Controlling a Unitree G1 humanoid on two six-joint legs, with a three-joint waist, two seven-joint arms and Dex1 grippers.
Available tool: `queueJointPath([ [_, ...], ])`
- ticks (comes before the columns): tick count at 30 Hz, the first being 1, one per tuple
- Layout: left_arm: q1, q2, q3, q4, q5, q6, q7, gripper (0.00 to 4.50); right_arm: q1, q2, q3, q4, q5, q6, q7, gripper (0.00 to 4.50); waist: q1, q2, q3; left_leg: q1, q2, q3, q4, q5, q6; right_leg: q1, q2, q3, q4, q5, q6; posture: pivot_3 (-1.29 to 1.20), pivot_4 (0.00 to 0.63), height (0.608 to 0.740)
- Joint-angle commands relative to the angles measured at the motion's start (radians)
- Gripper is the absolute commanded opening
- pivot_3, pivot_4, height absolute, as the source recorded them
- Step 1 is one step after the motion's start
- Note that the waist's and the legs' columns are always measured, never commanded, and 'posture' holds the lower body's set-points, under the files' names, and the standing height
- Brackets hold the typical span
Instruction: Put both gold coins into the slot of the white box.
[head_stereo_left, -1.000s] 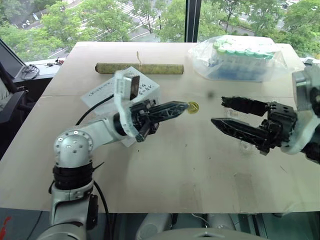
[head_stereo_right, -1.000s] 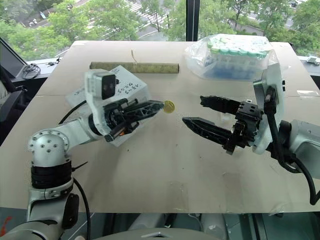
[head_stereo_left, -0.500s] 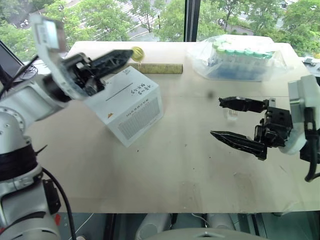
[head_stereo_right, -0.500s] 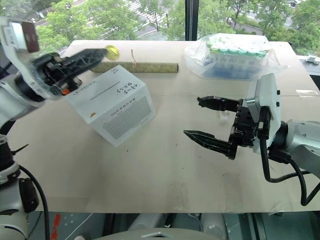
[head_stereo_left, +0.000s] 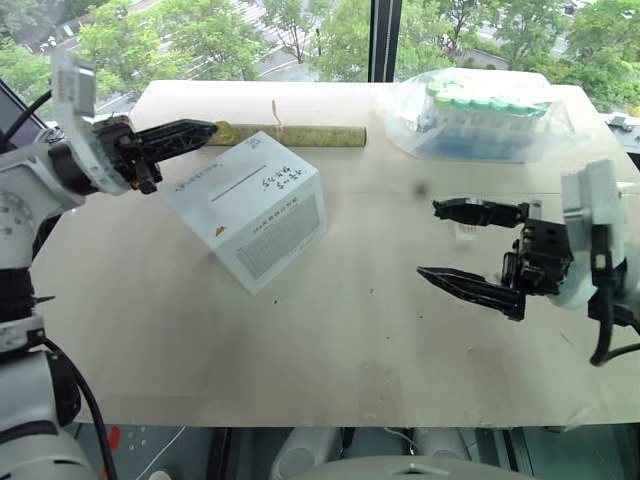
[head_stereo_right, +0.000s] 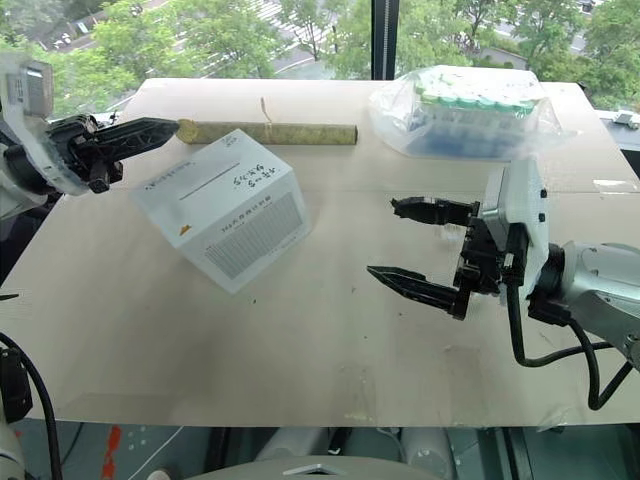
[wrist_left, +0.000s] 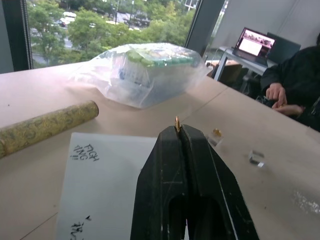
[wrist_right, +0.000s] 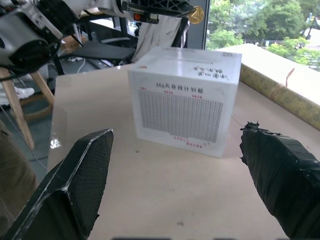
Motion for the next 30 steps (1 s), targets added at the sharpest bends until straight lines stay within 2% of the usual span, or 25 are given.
queueJointPath([
  [1,-0.015,0.025,-0.008,-0.009,0.067,-0.057,-0.065,0.00,0.020,-0.021,-0.045,-0.048,-0.071,-0.040,0.050,4.38,-0.001,0.000,0.000,0.000,0.000,0.000,0.000,0.000,0.000,0.000,0.000,0.000,0.000,0.000,0.000,0.00,0.150,0.740],
  [7,0.034,0.018,0.006,-0.051,0.144,-0.087,-0.065,0.00,0.046,-0.019,-0.078,-0.053,-0.104,-0.053,0.073,4.38,-0.004,0.000,0.000,0.000,0.000,0.000,0.000,0.000,0.000,0.000,0.000,-0.001,0.000,0.000,0.000,0.00,0.150,0.740],
  [11,0.069,0.004,0.024,-0.128,0.187,-0.109,0.013,0.00,0.051,-0.016,-0.082,-0.054,-0.116,-0.058,0.080,4.38,-0.002,-0.001,0.001,0.000,0.000,0.000,0.000,0.000,0.000,0.000,0.000,-0.001,0.000,0.000,0.000,0.00,0.150,0.740],
  [21,0.131,-0.007,0.055,-0.274,0.189,-0.044,0.108,0.00,0.043,-0.009,-0.075,-0.040,-0.150,-0.067,0.106,4.38,-0.003,-0.001,0.001,-0.001,0.000,0.000,0.001,0.000,0.000,0.000,-0.001,-0.002,0.001,0.000,0.000,0.00,0.150,0.740],
  [30,0.153,-0.017,0.068,-0.316,0.181,0.002,0.153,0.00,0.035,-0.004,-0.070,-0.030,-0.163,-0.073,0.121,4.38,0.000,-0.001,0.001,-0.001,0.000,0.000,0.001,0.000,0.000,0.000,-0.001,-0.002,0.001,0.000,0.000,0.00,0.150,0.740],
])
